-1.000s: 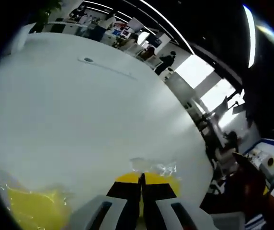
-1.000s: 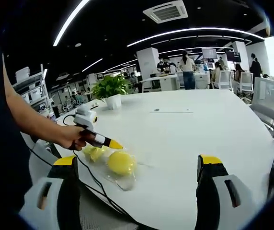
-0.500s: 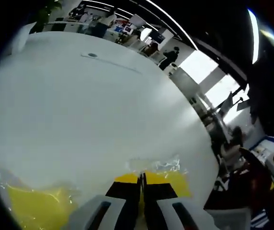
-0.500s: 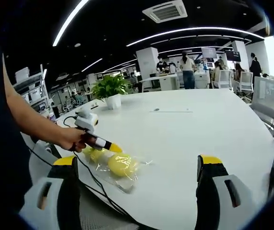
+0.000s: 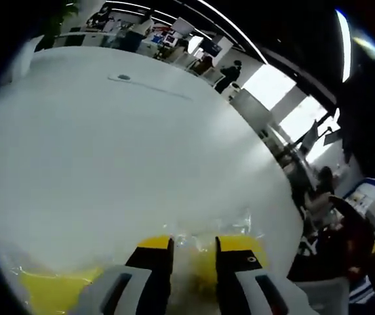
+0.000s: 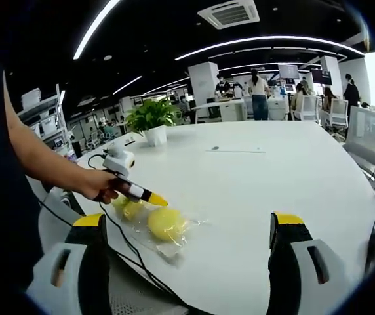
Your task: Compare the silicone blocks by pressing each to a similar depth, holding the contact briefly, and releasing to observe deformation and rebound differences across the visible hardness samples.
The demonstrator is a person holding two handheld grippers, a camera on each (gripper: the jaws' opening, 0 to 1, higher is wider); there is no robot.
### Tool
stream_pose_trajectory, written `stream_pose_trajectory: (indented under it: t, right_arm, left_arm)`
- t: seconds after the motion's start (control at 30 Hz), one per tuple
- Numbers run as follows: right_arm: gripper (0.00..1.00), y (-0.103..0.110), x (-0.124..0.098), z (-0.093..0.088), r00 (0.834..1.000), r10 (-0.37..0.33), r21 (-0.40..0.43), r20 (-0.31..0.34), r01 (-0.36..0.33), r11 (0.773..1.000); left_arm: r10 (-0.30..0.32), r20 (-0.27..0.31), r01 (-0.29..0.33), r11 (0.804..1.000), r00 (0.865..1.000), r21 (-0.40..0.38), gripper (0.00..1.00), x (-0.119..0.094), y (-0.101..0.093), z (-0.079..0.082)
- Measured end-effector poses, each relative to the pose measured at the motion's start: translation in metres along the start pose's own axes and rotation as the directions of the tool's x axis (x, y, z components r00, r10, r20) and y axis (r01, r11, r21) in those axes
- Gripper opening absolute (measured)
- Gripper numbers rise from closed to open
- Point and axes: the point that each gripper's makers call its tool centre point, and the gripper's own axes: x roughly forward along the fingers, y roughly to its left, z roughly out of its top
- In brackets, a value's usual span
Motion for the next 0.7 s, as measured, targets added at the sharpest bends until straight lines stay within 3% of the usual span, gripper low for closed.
stream_pose_trajectory:
  t: [0.17,0.33,0.43,0.57,0.7]
  right_arm:
    - [0.97,0.000,0.004,0.003,1.000,0.001,-0.001,0.003,-0.001,1.000]
    - [0.97,-0.001,0.009,0.007,1.000,0.000,0.009,0.008,0.000,1.000]
    - [0.97,-0.004,0.012,0.012,1.000,-0.012,0.020,0.026,0.011,1.000]
    - [0.97,-0.003,0.018,0.015,0.999,-0.005,0.007,0.032,0.004,1.000]
    - [0.97,-0.003,0.021,0.018,1.000,-0.003,-0.009,0.030,0.003,1.000]
  left_arm:
    - [-0.033,0.098,0.020,0.991,0.995,0.131,0.72,-0.011,-0.011,0.025]
    - [-0.080,0.141,0.050,0.978,0.987,0.203,0.94,-0.029,-0.015,0.039]
    - [-0.120,0.206,0.062,0.961,0.971,0.269,1.00,-0.057,-0.020,0.059]
    - [-0.143,0.267,0.041,0.935,0.953,0.353,1.00,-0.094,-0.019,0.078]
    - [-0.107,0.255,-0.007,0.913,0.961,0.407,1.00,-0.124,0.000,0.076]
